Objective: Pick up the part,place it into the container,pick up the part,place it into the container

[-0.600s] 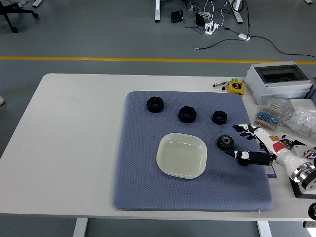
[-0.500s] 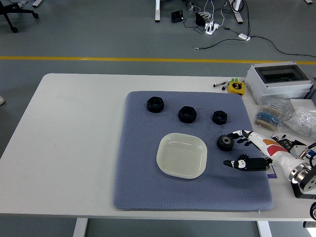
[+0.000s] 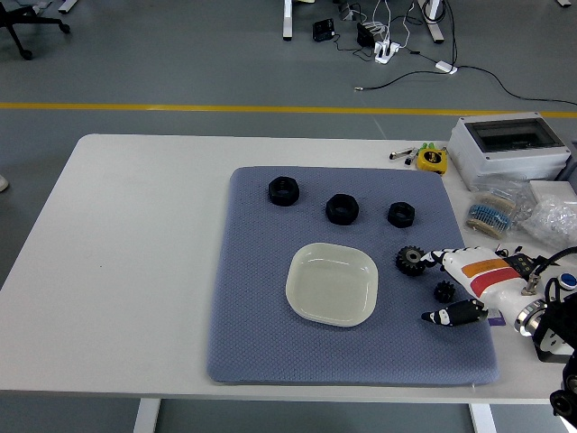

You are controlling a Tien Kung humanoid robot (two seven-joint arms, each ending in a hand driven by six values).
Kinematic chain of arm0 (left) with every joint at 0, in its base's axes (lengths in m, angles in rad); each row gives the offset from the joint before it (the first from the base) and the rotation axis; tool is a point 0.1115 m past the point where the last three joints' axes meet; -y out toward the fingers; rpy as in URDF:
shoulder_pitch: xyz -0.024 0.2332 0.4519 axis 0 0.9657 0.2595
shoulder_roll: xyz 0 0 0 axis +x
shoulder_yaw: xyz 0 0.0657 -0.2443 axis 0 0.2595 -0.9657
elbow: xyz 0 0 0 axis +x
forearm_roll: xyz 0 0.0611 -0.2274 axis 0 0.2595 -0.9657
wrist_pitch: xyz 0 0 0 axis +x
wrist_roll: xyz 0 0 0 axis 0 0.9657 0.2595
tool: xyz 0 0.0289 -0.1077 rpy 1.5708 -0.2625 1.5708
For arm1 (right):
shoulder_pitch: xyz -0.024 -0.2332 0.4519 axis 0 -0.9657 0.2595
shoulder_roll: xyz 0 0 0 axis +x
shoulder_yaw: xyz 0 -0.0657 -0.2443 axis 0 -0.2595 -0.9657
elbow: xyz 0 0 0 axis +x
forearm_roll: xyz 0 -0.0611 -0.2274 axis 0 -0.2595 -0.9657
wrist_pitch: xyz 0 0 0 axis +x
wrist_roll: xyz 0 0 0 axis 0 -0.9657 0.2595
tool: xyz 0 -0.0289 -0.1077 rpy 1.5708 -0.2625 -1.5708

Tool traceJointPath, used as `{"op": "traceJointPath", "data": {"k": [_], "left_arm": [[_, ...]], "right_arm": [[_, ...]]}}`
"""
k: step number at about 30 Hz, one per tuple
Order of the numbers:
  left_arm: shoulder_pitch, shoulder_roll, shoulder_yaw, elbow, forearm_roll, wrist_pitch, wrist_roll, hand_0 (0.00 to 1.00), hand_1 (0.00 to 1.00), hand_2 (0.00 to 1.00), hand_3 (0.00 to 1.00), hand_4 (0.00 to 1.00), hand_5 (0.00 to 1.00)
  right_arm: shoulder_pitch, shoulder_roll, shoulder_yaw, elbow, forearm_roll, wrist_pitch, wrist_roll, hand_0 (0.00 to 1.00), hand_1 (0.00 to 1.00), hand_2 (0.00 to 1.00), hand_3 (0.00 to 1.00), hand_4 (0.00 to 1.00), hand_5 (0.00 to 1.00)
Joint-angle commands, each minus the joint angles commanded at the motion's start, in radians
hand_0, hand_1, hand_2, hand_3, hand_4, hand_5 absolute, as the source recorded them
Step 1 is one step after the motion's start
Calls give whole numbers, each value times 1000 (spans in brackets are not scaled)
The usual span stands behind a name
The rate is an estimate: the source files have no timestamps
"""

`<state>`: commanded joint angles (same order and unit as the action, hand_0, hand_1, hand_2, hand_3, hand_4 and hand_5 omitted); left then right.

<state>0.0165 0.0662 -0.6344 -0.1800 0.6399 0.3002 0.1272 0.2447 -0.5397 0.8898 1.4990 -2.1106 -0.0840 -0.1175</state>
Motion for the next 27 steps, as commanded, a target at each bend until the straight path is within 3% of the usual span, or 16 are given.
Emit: {"op": "traceJointPath", "data": {"k": [1, 25, 26, 27], "left_arm": [[1, 0, 4, 0, -3, 0, -1, 743, 759, 820, 596, 701, 635], [12, 1, 0, 0, 39, -3, 11, 740, 751, 814, 601, 695, 636], [12, 1, 1, 0, 40, -4, 11, 739, 748, 812, 601, 693, 635], [12, 2, 4, 0, 39, -4, 11, 739, 748, 812, 601, 693, 635]], "right_arm": [[4, 1, -2, -6, 1, -3, -2, 407, 540, 603, 569, 956, 312], [48, 29, -42, -158, 109, -62, -6, 320, 462, 521, 520, 839, 332], [48, 30, -42, -162, 113, -65, -6, 288, 430, 493, 523, 773, 322], [48, 30, -41, -165, 115, -66, -6, 288, 430, 493, 523, 773, 322]]}}
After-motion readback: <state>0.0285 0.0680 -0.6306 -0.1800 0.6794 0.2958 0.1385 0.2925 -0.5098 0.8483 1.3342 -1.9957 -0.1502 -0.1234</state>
